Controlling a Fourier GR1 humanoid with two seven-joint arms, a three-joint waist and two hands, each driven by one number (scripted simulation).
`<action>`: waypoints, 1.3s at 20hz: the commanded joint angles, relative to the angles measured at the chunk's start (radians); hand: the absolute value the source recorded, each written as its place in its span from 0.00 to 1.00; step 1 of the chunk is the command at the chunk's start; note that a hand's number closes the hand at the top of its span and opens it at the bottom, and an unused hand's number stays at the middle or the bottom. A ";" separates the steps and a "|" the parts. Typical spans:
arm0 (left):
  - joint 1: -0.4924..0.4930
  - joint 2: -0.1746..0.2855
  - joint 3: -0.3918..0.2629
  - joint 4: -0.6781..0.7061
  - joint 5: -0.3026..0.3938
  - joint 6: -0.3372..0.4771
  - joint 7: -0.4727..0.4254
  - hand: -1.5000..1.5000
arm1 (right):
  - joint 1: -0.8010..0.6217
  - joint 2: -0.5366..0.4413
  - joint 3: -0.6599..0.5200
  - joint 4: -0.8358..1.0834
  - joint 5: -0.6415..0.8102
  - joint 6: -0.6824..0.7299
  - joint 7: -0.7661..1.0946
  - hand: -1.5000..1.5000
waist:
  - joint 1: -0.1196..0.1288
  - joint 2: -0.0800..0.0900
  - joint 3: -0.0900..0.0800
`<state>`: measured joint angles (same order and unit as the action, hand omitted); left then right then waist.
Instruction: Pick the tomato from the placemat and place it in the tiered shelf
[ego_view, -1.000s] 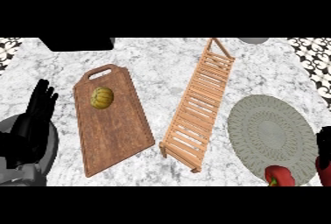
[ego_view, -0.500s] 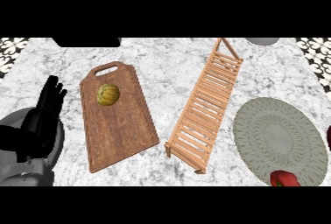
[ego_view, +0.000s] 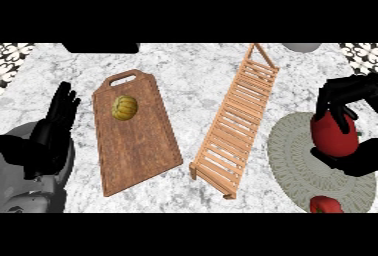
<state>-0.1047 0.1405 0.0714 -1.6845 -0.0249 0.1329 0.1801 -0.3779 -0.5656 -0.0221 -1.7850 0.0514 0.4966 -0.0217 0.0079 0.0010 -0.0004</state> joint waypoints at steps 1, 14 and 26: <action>0.004 0.015 0.023 -0.016 0.024 -0.026 0.019 0.50 | -0.081 0.088 0.043 0.106 0.092 -0.034 -0.041 1.00 | 0.001 0.000 0.000; 0.039 -0.002 0.023 0.004 -0.002 -0.035 -0.047 0.50 | -0.260 0.290 0.096 0.441 0.304 -0.173 -0.159 1.00 | 0.001 0.000 0.000; 0.049 -0.028 0.006 -0.055 -0.018 -0.013 0.008 0.50 | -0.285 0.401 0.087 0.542 0.240 -0.099 -0.109 0.00 | -0.004 -0.002 0.000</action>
<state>-0.0625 0.1171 0.0804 -1.7045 -0.0380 0.1141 0.1598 -0.6940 -0.2044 0.0528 -1.2206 0.3010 0.3815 -0.1347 0.0071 -0.0004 -0.0001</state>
